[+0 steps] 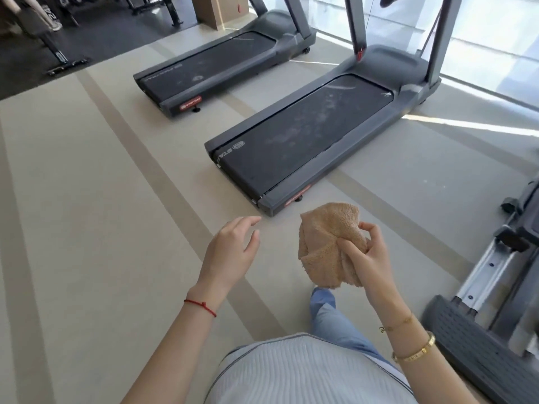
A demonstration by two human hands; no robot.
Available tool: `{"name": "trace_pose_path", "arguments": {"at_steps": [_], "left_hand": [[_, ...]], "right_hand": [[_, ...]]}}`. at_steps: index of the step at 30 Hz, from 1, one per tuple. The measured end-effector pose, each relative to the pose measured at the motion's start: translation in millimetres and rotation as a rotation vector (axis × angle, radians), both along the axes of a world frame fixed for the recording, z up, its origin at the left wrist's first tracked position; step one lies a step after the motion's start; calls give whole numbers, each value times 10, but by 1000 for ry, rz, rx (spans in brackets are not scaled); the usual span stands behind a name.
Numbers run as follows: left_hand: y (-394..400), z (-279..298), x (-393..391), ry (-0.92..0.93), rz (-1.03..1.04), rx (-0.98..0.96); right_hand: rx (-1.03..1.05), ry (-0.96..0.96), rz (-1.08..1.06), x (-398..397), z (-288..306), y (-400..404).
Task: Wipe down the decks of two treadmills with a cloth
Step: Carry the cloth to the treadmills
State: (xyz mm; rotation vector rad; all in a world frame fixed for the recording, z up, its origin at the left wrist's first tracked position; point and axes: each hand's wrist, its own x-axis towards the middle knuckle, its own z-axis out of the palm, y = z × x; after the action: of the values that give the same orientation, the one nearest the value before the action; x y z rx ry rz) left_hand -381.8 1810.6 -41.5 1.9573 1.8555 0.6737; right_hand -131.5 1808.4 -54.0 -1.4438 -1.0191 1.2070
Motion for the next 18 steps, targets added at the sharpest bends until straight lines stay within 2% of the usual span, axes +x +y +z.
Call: {"name": "trace_pose_path", "arguments": {"at_steps": [8,18], "left_hand": [[1715,77,601,-43,121,21],[3348,-69,779,-33,219,-34]], "right_hand": [[-12,-61,121,630,178,1913],[-68,-88,187,701,16,3804]]}}
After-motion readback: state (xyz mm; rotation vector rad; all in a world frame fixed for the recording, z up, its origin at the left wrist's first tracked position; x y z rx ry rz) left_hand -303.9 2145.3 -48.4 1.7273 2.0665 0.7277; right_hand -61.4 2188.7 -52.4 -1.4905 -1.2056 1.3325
